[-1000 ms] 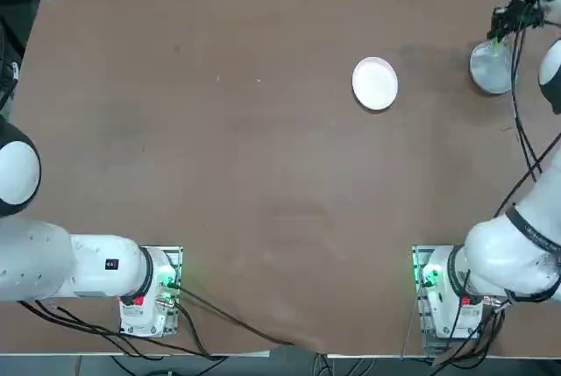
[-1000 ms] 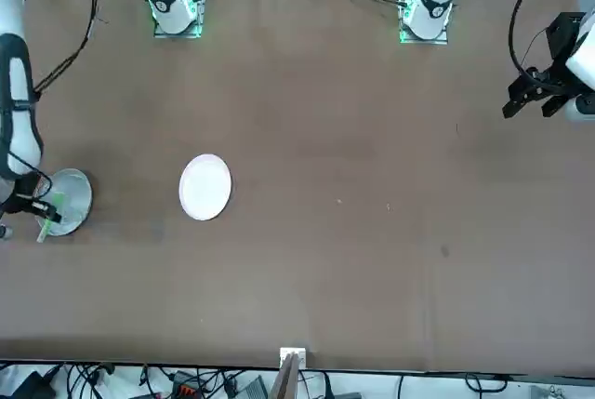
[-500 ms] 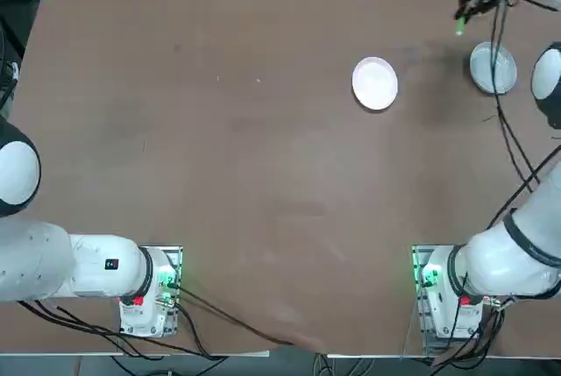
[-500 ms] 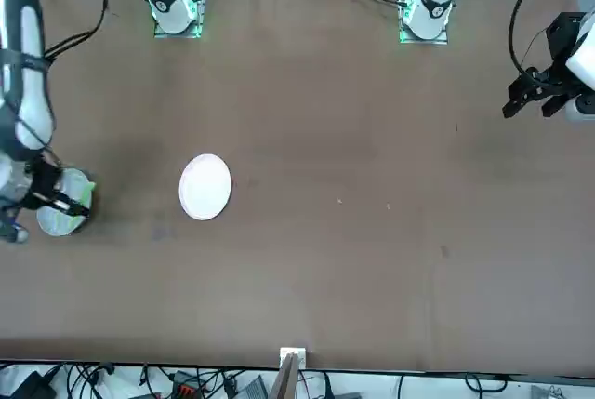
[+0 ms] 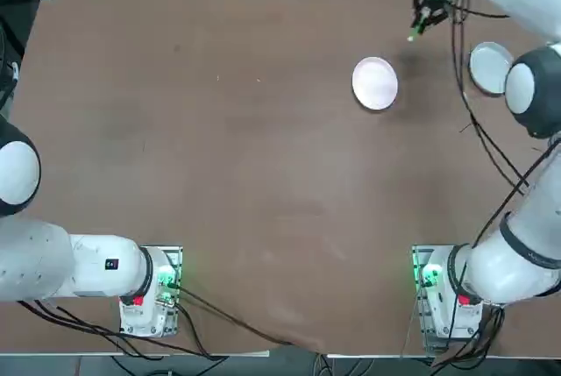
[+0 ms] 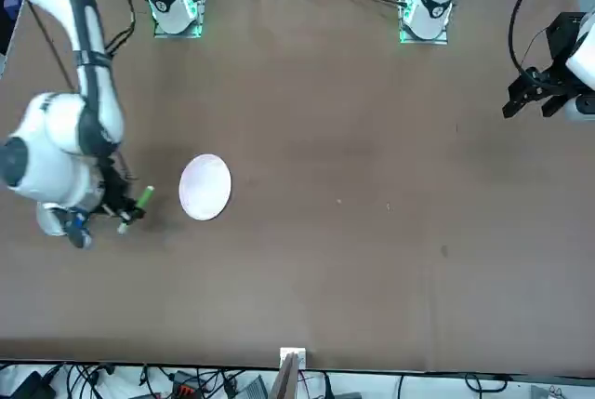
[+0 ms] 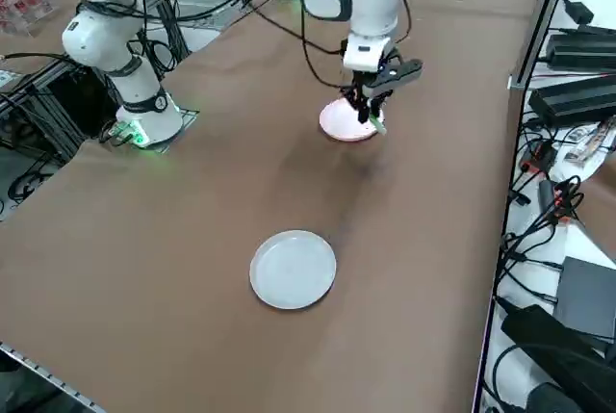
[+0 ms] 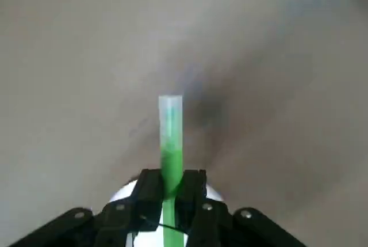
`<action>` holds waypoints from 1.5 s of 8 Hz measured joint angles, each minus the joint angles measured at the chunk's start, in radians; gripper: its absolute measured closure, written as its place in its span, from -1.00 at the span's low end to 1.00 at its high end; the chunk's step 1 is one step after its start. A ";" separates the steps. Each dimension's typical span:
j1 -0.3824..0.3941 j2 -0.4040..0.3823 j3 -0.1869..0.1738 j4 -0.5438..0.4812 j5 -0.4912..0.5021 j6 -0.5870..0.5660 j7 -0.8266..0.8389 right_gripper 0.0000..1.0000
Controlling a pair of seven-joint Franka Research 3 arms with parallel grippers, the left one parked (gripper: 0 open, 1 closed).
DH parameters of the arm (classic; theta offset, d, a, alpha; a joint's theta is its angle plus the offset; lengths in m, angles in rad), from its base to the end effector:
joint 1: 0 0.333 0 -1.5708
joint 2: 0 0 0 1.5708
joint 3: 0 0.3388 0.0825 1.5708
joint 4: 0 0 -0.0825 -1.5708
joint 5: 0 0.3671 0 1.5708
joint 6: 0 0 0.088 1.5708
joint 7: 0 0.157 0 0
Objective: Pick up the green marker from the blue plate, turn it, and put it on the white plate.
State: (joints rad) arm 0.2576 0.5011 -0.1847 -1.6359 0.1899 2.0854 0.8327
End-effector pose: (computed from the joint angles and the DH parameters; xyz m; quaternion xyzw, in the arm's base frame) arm 0.6656 0.0790 0.3067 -0.9130 0.4058 0.0346 0.0246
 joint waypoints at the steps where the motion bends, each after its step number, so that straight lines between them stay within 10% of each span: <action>1: 0.044 0.016 0.000 -0.006 0.000 0.023 0.148 0.69; 4: 0.127 0.054 -0.002 -0.032 -0.014 0.071 0.503 0.69; 12: 0.218 0.111 -0.004 -0.098 -0.022 0.115 0.743 0.69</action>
State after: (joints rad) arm 0.4752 0.6123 -0.1883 -1.7342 0.1674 2.2000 1.5757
